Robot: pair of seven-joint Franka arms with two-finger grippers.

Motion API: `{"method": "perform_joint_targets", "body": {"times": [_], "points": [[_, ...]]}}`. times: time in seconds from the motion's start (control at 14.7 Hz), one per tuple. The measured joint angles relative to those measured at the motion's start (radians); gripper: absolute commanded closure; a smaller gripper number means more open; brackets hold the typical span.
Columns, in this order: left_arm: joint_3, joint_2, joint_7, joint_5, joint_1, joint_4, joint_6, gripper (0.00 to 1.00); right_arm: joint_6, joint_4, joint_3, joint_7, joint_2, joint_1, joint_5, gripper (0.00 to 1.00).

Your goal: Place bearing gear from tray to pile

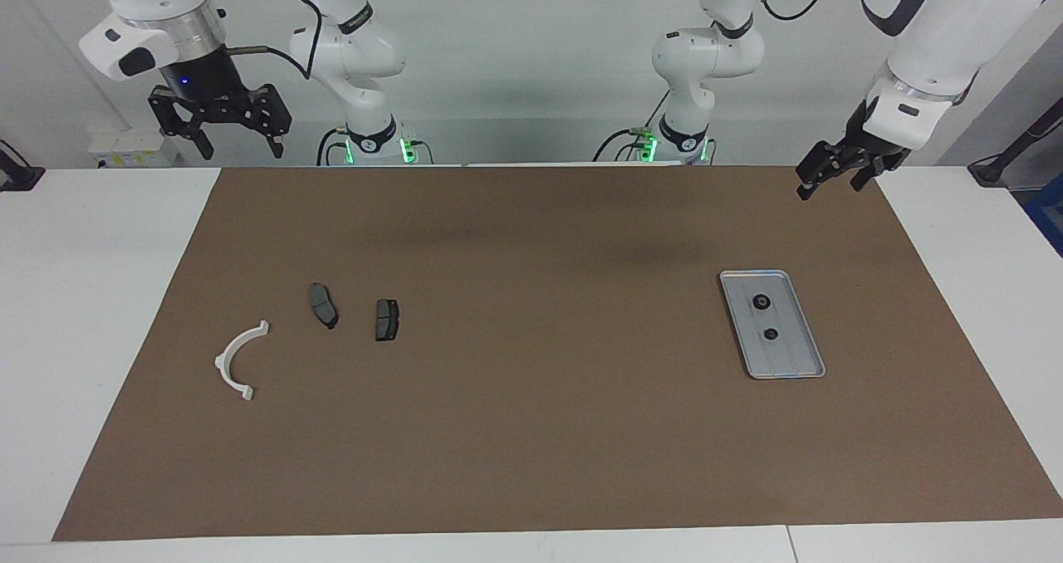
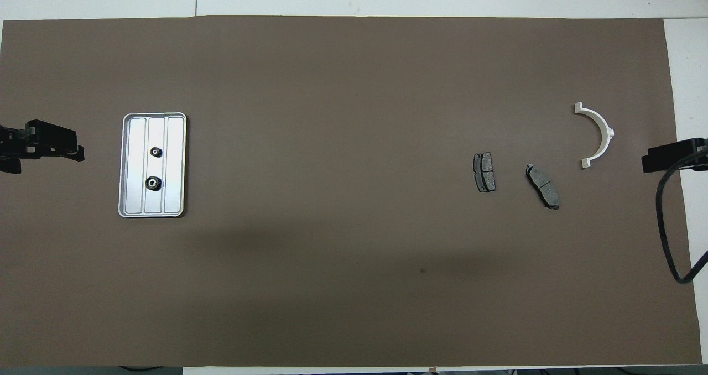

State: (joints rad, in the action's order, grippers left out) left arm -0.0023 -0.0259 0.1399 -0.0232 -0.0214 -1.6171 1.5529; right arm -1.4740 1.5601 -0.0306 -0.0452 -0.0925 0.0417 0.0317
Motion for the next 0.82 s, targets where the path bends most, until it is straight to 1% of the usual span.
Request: {"method": "perform_joint_targets", "body": {"times": [0.82], "points": [[0.011,0.002,-0.008,0.0,-0.001,-0.005,0.004,0.0,0.0,0.0,0.0,0.0,0.0,0.0,0.0,0.0]]}}
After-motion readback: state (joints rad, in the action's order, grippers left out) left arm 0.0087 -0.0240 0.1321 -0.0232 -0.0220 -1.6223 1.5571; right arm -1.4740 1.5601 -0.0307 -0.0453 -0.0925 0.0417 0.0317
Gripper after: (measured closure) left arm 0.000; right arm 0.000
